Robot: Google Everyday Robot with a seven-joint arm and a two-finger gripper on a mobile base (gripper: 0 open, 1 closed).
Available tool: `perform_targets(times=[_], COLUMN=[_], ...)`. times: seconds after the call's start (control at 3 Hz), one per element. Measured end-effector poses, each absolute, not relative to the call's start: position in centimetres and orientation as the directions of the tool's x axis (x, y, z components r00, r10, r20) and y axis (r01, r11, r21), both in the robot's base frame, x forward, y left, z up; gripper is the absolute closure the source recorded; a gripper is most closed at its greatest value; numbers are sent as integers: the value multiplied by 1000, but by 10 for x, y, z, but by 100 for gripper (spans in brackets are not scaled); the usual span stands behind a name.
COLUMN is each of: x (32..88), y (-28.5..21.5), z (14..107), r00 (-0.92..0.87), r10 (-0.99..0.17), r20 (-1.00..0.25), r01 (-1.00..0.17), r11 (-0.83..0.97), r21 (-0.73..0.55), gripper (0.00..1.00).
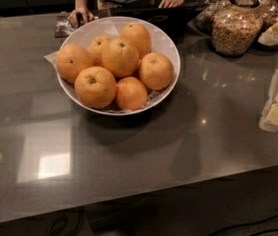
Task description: Pick orange from white bowl
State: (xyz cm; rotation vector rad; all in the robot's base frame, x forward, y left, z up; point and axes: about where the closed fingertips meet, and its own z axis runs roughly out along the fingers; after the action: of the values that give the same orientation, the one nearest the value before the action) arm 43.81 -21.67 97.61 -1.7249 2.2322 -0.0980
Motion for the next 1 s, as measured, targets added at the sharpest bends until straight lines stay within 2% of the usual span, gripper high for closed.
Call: perform_targets(times=[0.67, 1.0], x=[440, 444], y=[-215, -197], z=[980, 994], r00=[-221, -158], r10=[-952, -971], r20=[-212, -177], r01=[-932, -943], r11=[270, 202], r21=[-242, -264], gripper=[0, 0])
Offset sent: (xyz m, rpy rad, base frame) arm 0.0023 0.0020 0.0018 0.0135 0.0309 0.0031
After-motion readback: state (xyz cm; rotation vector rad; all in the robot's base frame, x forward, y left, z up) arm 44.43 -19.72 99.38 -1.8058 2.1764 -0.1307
